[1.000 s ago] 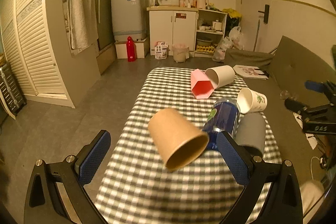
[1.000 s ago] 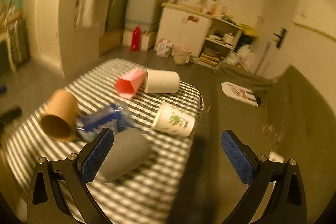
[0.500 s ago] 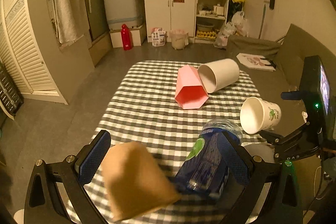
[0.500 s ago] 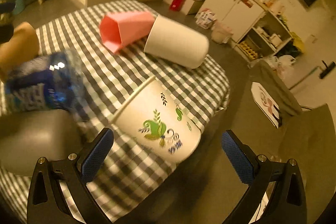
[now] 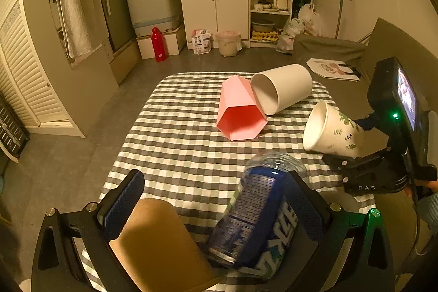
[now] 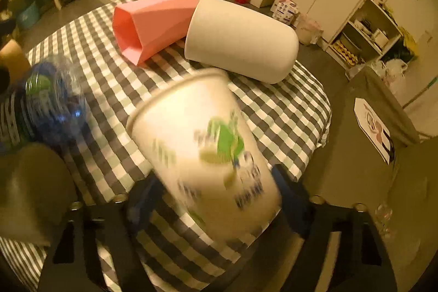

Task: Flip cup upside down
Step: 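Reach the right gripper to the white leaf-print paper cup and grasp it, then lift the paper cup with the right gripper and carry it toward the left gripper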

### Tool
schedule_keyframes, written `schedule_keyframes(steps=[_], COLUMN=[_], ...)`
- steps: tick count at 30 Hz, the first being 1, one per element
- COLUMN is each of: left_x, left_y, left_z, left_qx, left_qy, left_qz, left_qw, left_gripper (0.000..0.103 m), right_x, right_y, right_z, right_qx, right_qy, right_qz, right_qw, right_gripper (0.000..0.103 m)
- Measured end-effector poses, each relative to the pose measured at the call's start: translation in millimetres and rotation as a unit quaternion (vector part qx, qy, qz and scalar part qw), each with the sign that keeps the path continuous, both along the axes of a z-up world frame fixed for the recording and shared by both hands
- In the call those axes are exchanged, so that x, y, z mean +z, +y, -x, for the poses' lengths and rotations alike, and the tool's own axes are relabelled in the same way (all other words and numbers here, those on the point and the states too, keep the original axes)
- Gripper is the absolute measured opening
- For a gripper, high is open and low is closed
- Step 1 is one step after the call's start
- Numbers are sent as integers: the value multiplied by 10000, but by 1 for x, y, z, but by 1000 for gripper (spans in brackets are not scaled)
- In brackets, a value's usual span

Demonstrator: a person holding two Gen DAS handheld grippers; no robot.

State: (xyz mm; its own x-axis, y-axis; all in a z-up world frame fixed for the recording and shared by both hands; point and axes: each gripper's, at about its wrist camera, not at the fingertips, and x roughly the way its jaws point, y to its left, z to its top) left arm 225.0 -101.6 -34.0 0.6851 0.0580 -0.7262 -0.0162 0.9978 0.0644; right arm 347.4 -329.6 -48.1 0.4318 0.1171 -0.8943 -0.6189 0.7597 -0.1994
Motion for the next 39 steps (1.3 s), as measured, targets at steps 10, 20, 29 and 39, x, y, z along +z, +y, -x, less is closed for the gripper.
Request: schedule_keyframes(steps=[10,20,29,39], left_x=[40,86,80,34], left_y=[5,34,76,113], left_z=[35,104,164,187], left_qx=[-44,-42,29,348], left_qy=[-372,-863,-1096,-879], left_qz=[140,354,73,-106], left_qw=[9992,9956,9939,9955], left_gripper=[103,103,103,103], right_x=[68,172,160,76], right_y=[-14,32,100,119], right_z=[69,203,280,281], right_qx=[-892,-1424,-1721,-2453], right_qy=[-417,-837,-574,91], right_qz=[-477,-1144,-1498,-1472], right_qw=[9940,9796,9719,9582], right_gripper=[64,64,64,64])
